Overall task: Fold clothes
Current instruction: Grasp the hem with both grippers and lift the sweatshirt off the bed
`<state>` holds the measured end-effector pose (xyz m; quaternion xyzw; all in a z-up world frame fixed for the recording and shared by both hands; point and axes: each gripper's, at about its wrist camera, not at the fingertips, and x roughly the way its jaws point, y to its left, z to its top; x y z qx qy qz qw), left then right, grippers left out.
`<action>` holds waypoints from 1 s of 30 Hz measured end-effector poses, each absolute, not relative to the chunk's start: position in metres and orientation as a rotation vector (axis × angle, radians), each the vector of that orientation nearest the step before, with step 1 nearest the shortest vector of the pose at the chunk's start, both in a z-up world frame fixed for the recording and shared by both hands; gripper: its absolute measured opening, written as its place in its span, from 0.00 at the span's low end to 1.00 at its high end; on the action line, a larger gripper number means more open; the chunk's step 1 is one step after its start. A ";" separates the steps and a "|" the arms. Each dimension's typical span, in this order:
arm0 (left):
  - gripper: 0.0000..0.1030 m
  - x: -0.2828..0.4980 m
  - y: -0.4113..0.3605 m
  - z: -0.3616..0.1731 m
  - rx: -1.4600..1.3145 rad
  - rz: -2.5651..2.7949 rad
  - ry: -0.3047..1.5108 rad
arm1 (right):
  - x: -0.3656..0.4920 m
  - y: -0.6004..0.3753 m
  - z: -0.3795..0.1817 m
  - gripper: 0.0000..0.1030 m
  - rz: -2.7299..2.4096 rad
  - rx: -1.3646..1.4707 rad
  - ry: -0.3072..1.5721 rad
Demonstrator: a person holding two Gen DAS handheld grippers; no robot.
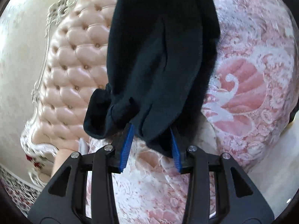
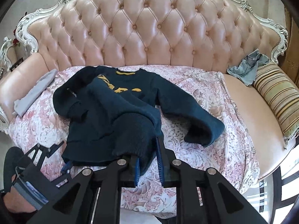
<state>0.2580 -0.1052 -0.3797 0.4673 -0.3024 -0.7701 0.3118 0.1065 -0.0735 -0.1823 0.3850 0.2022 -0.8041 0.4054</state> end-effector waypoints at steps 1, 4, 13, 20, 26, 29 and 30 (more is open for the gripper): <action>0.41 0.255 -0.106 -0.383 1.242 -2.015 -0.831 | 0.107 -0.074 -0.185 0.18 -2.027 0.974 0.518; 0.03 0.252 -0.107 -0.383 1.238 -1.984 -0.857 | 0.110 -0.078 -0.194 0.22 -2.023 0.979 0.572; 0.03 0.299 -0.150 -0.272 1.051 -2.073 -0.420 | 0.115 -0.061 -0.165 0.21 -2.086 0.812 0.484; 0.03 0.401 -0.221 -0.248 0.895 -2.105 0.500 | 0.163 -0.069 -0.178 0.21 -1.841 0.829 0.558; 0.03 0.438 -0.229 -0.297 0.935 -1.983 0.894 | 0.188 -0.082 -0.249 0.10 -1.578 1.156 0.574; 0.03 0.442 -0.228 -0.316 0.955 -1.937 0.997 | 0.176 -0.079 -0.284 0.02 -1.538 1.341 0.576; 0.03 0.442 -0.229 -0.320 0.969 -1.926 1.016 | 0.172 -0.077 -0.292 0.02 -1.539 1.386 0.575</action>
